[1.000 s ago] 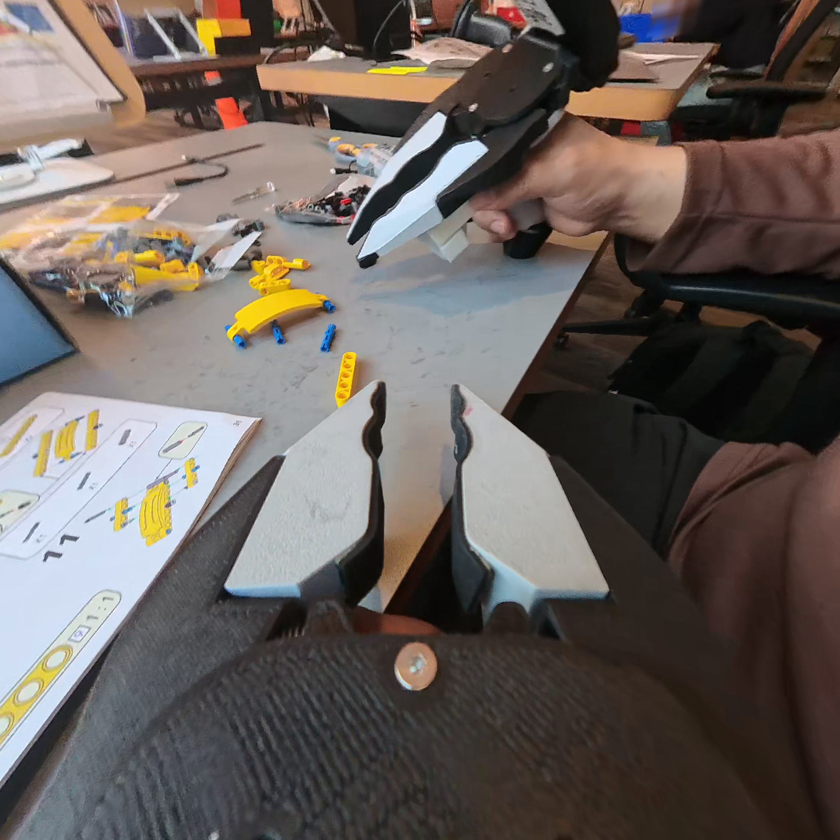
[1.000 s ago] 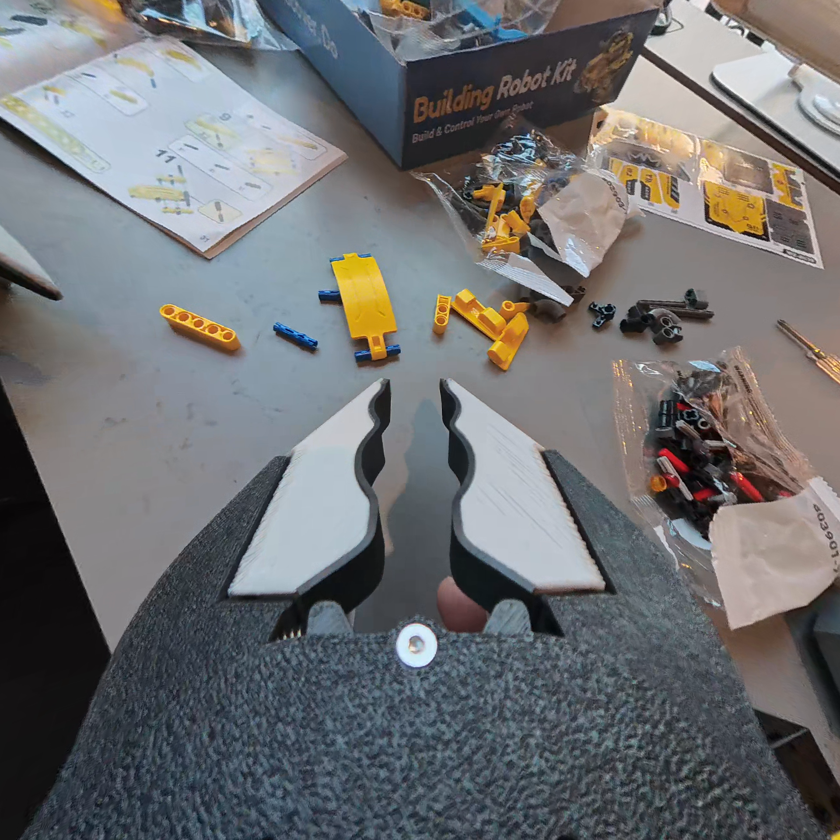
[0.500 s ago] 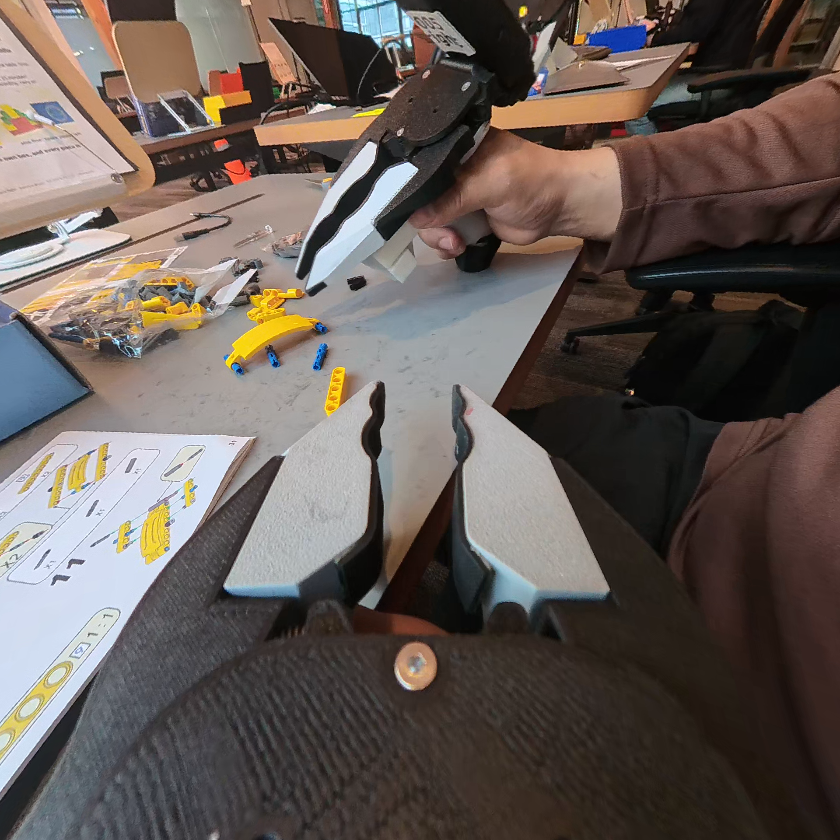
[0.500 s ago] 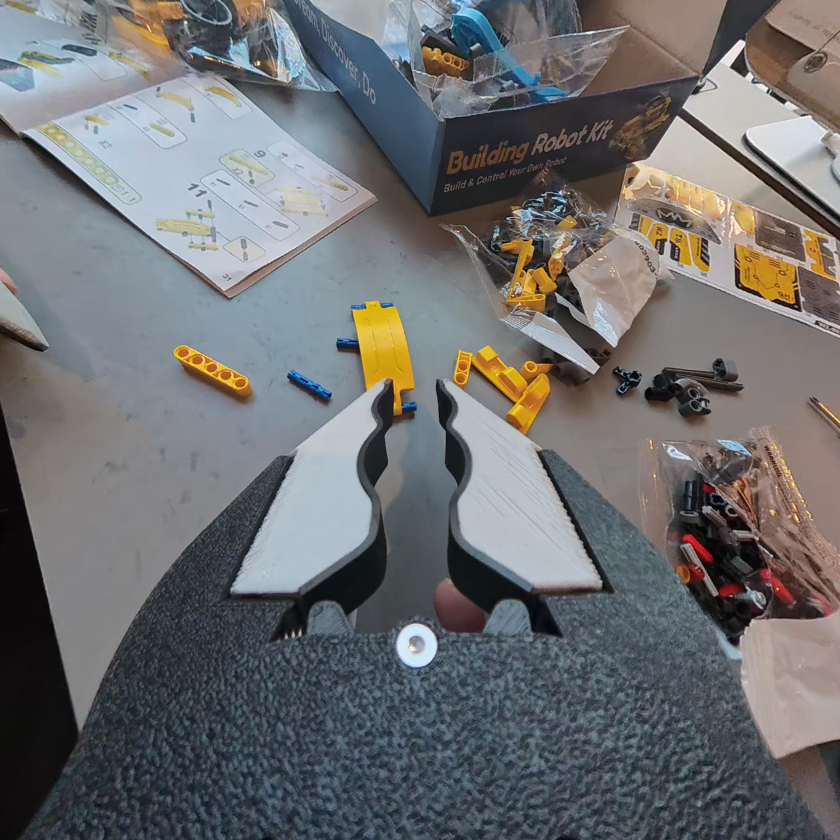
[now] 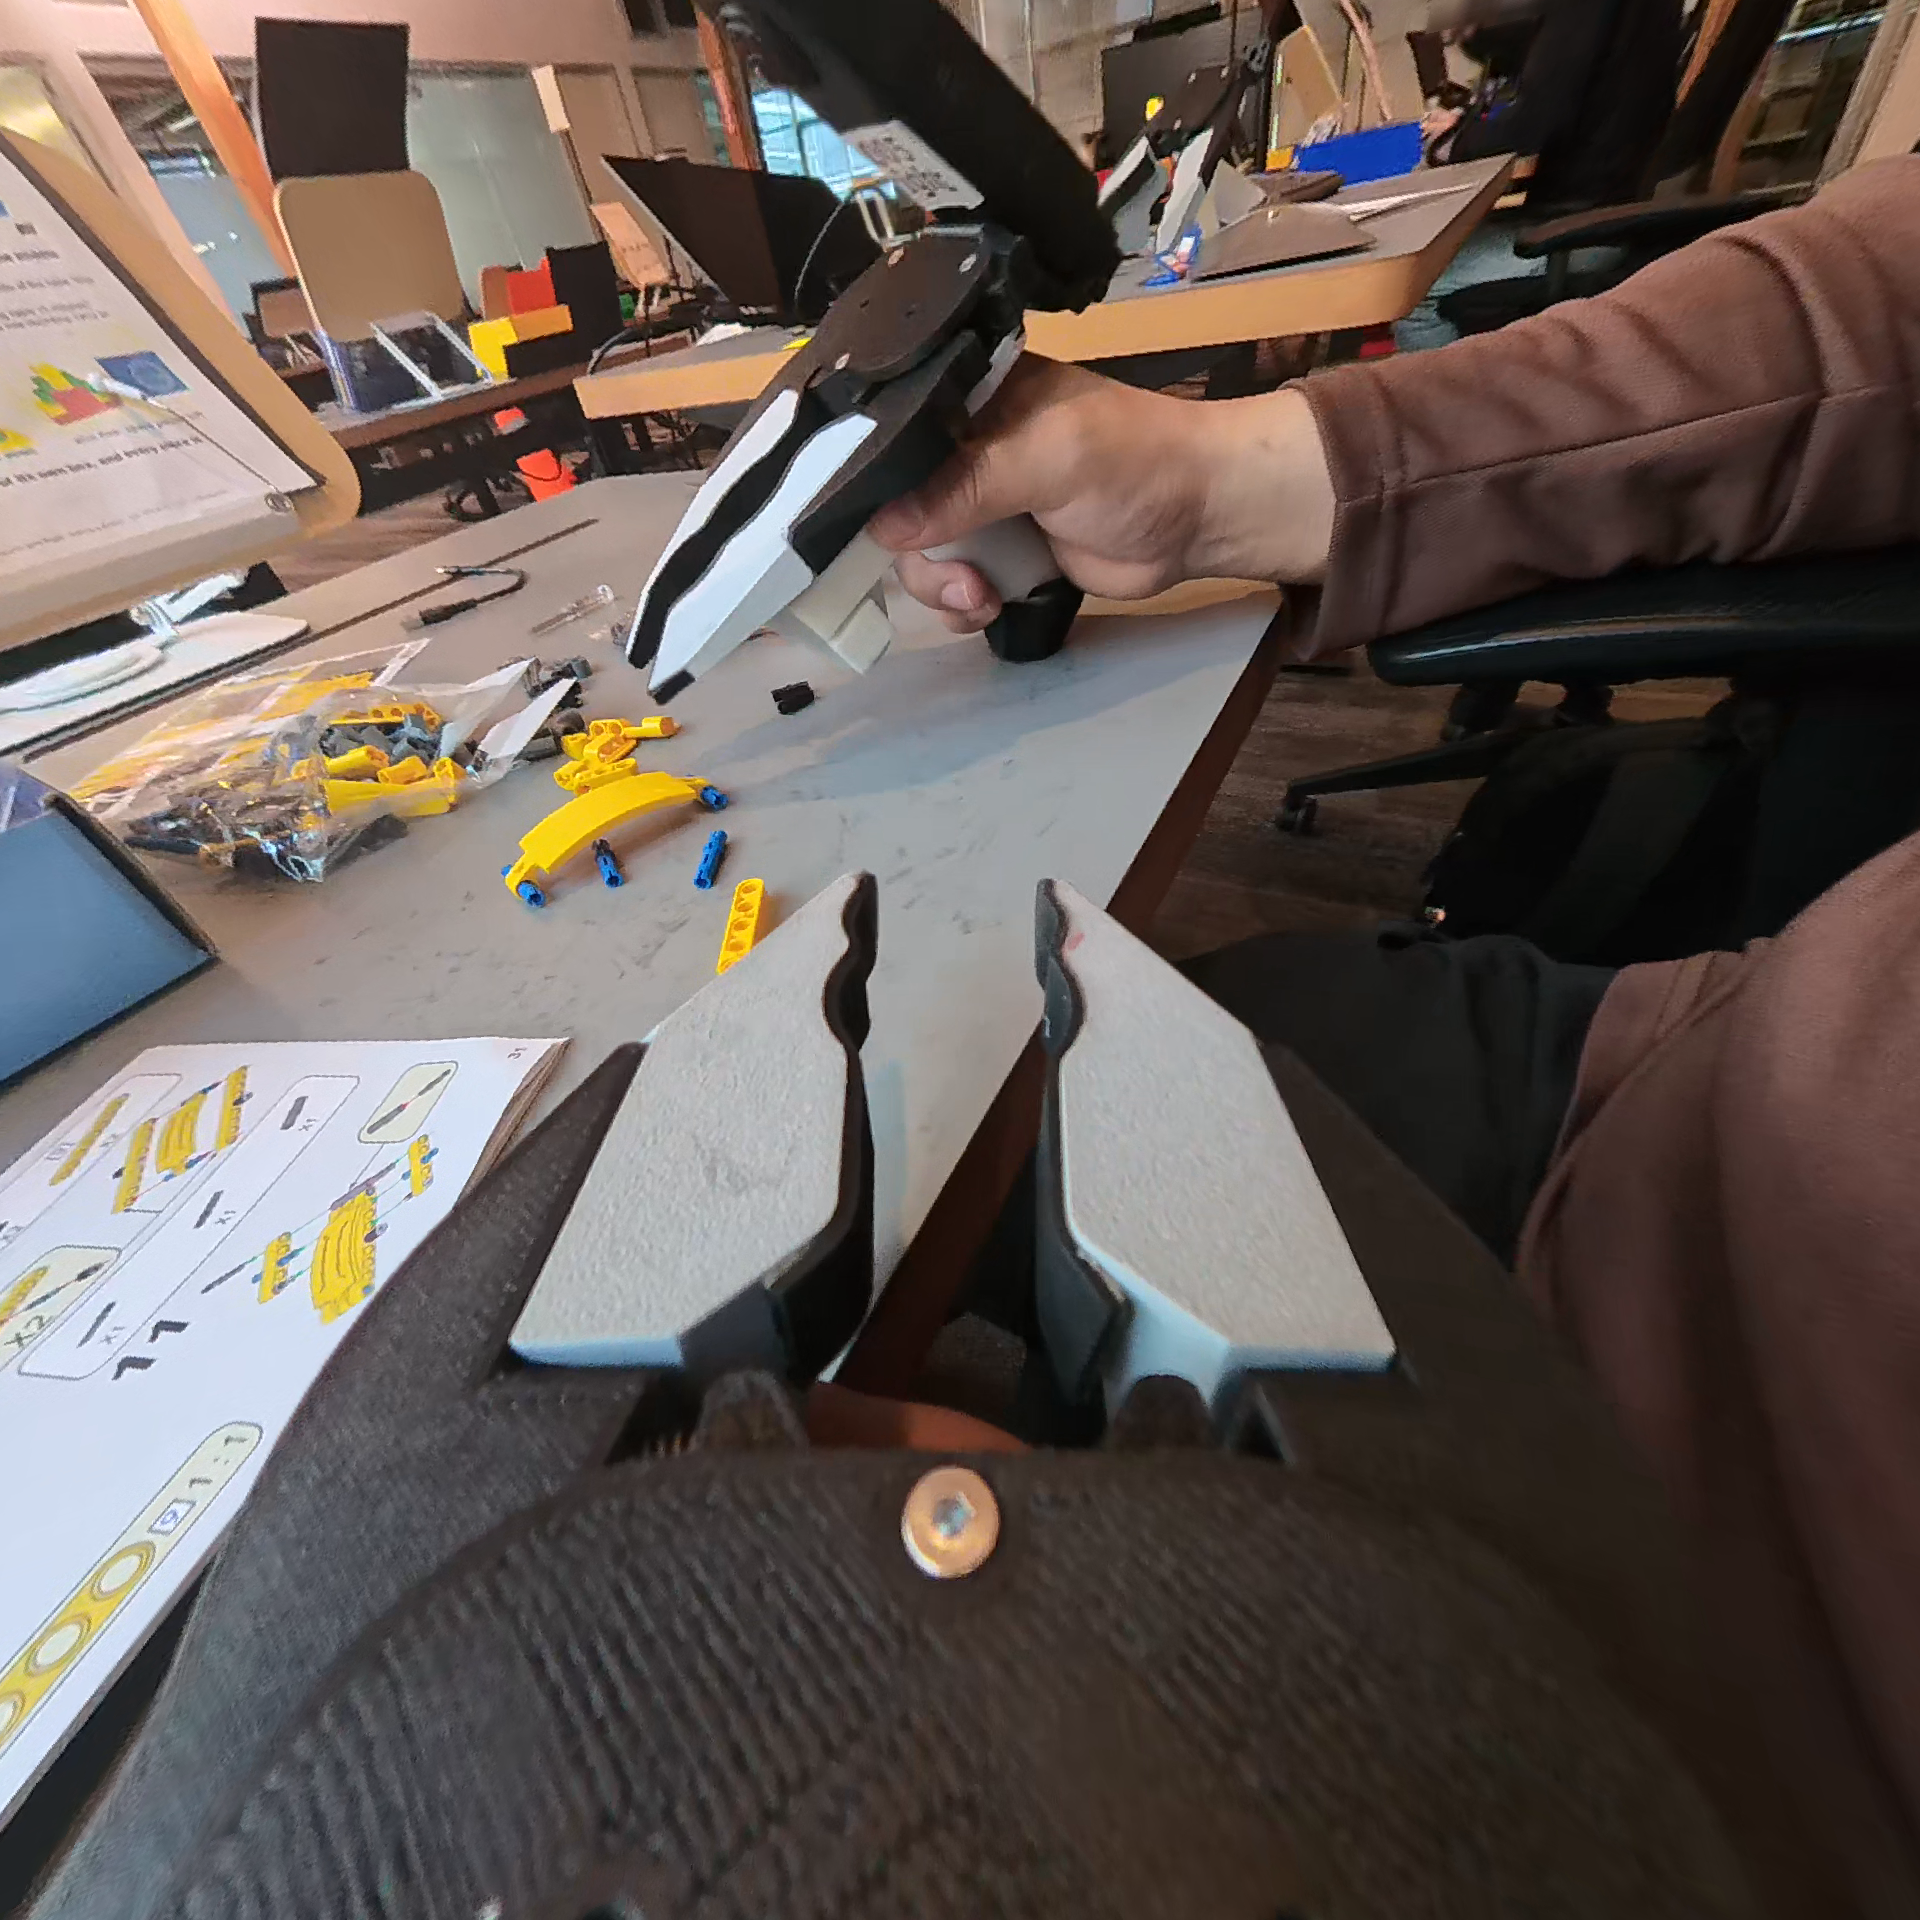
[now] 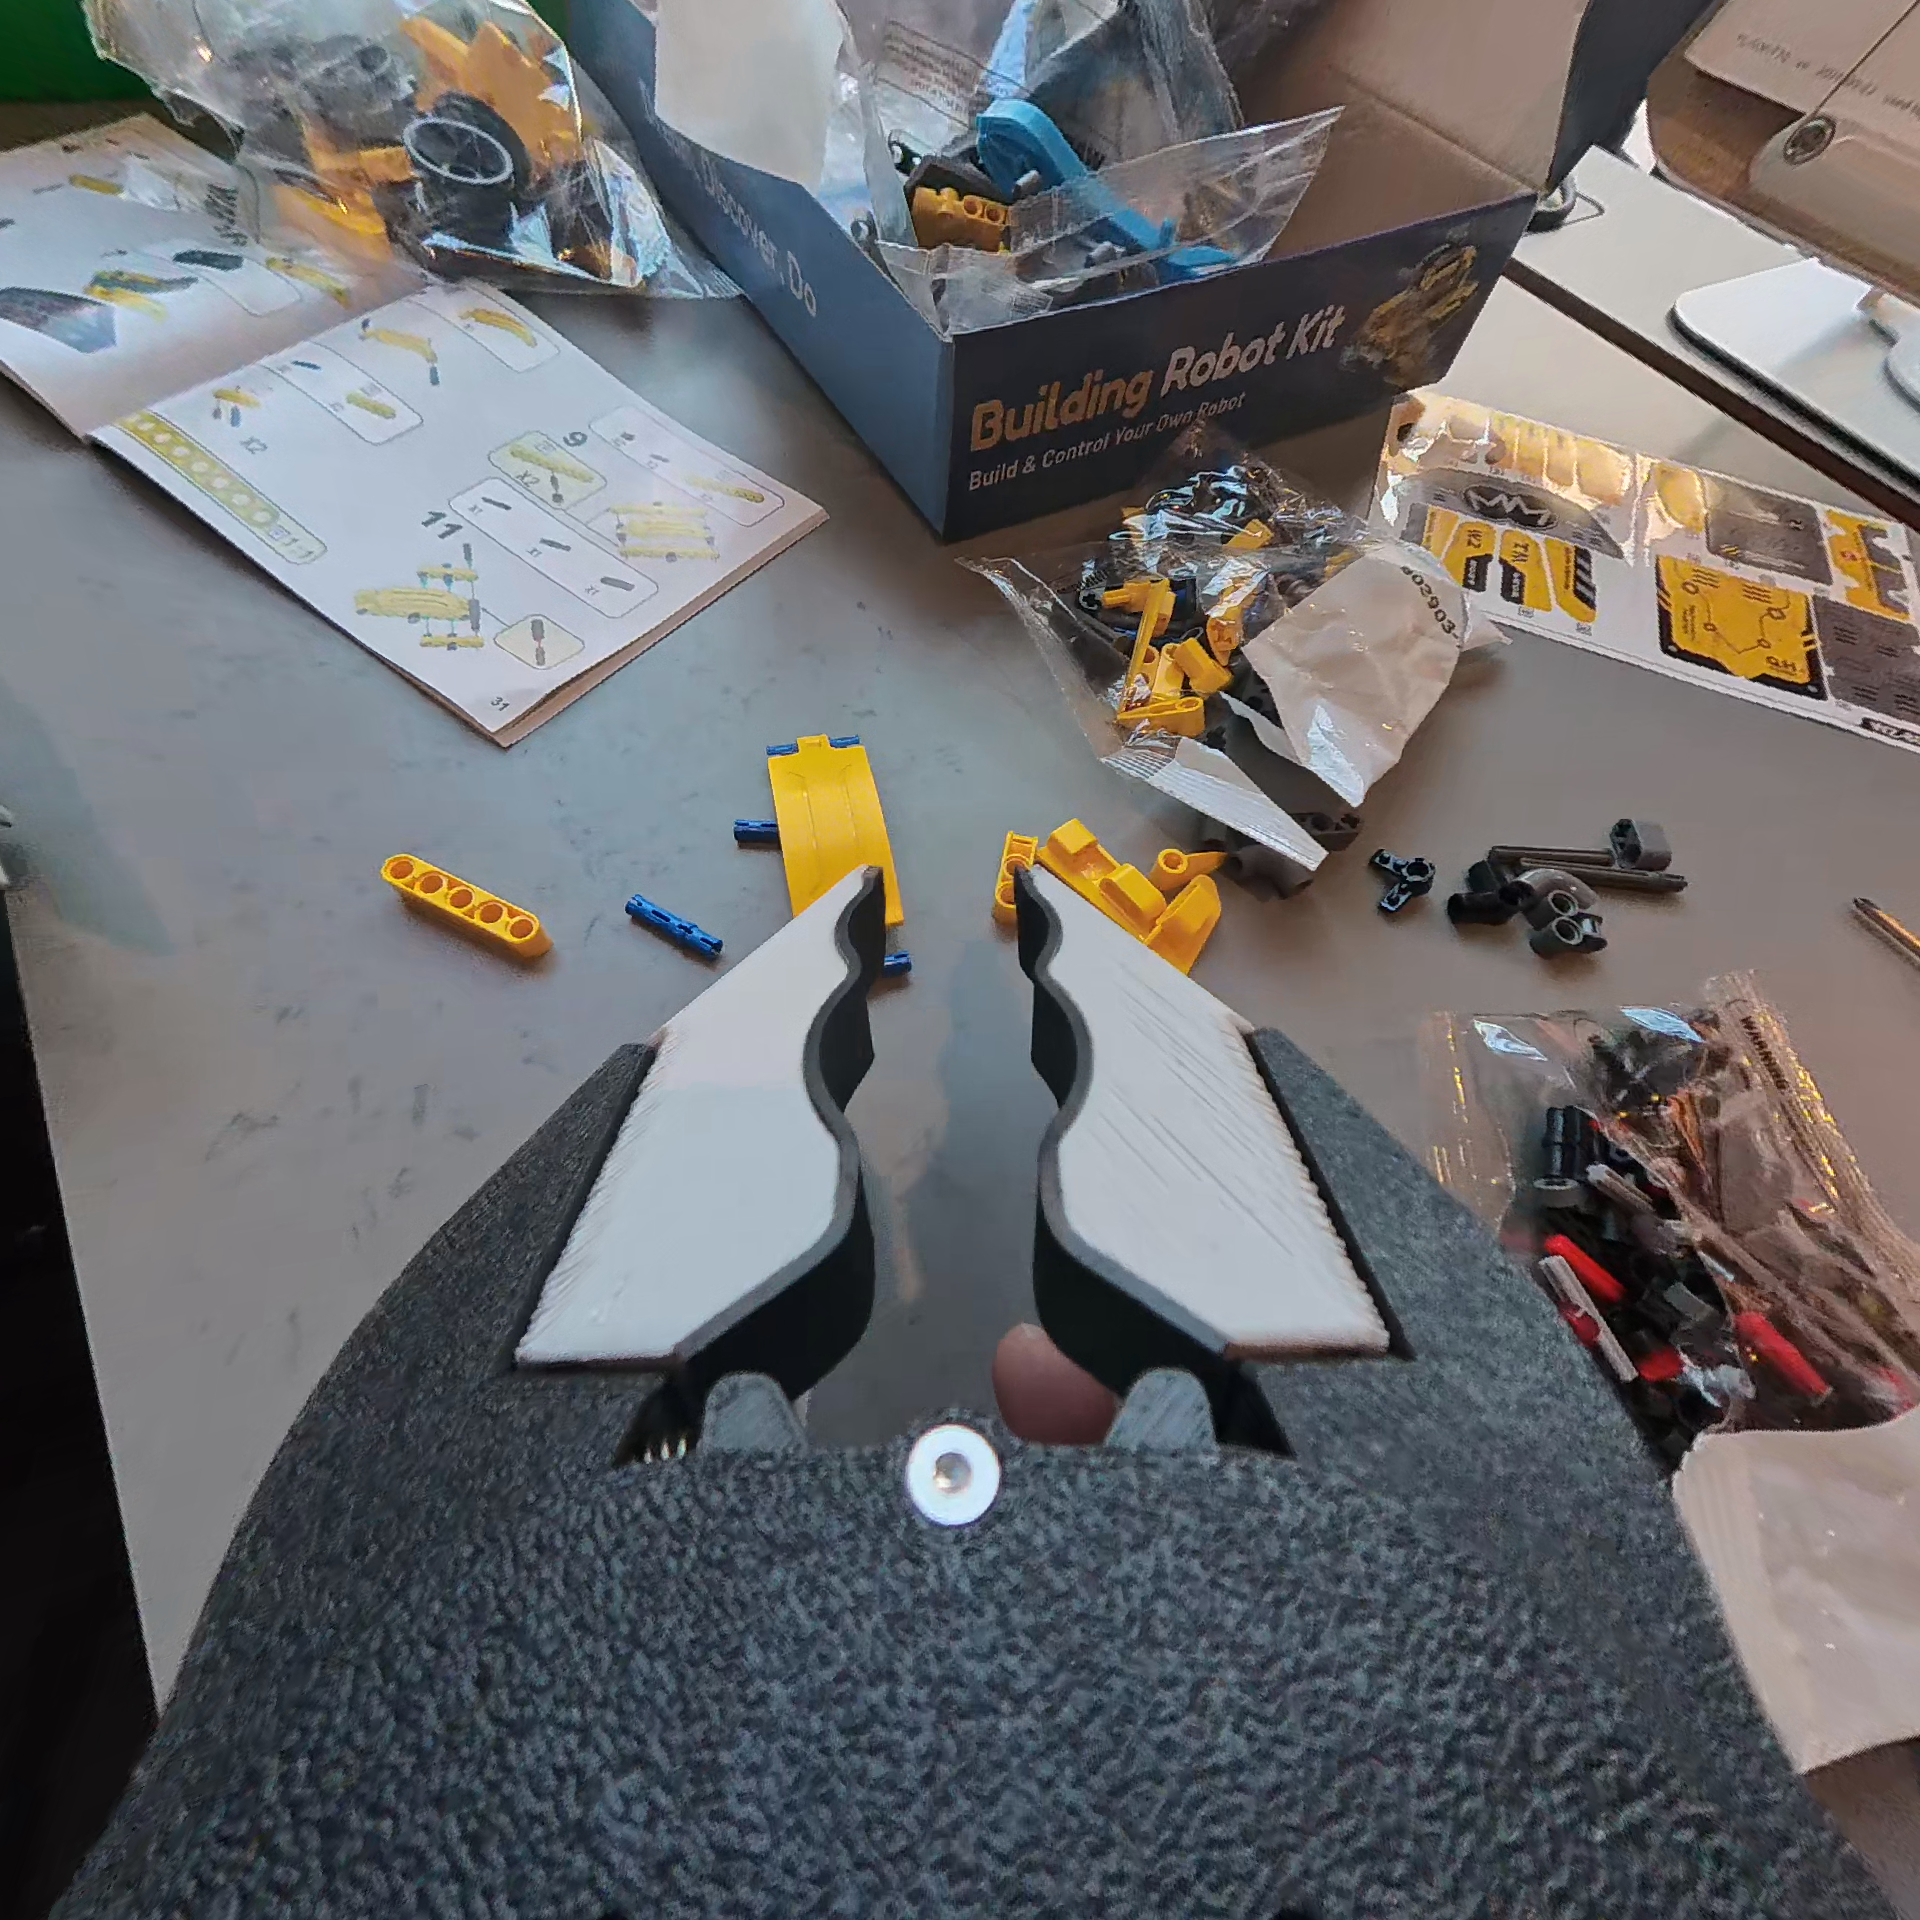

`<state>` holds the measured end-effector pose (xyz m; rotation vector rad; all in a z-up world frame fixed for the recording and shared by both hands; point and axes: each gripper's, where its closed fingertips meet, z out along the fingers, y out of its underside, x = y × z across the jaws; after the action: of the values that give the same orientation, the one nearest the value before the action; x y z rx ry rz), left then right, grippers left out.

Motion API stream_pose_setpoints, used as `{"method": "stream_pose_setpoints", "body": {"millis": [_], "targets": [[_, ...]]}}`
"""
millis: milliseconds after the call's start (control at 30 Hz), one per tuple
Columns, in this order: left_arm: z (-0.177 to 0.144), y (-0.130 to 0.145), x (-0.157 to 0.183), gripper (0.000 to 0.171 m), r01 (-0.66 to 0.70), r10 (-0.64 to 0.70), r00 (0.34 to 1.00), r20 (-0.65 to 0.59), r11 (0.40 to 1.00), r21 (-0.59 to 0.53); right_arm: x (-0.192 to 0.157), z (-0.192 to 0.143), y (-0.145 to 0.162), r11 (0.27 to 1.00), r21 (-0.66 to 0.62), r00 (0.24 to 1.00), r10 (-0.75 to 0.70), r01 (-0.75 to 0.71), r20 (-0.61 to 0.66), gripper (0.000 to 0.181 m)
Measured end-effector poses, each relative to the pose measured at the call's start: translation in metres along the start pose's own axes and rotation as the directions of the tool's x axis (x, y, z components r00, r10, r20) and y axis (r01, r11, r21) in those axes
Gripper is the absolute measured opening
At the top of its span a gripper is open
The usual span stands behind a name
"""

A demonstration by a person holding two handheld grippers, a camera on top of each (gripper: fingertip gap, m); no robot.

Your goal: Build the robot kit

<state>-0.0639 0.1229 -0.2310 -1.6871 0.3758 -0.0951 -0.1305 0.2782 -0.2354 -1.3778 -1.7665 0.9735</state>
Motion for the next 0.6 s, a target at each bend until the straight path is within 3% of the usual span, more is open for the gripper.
{"method": "stream_pose_setpoints", "body": {"millis": [600], "targets": [[0.010,-0.008,0.014,0.024,0.013,-0.011,0.996,-0.090,1.000,0.016,-0.013,-0.005,0.007,0.998,-0.021,0.998,-0.066,0.066,0.017,0.033]]}}
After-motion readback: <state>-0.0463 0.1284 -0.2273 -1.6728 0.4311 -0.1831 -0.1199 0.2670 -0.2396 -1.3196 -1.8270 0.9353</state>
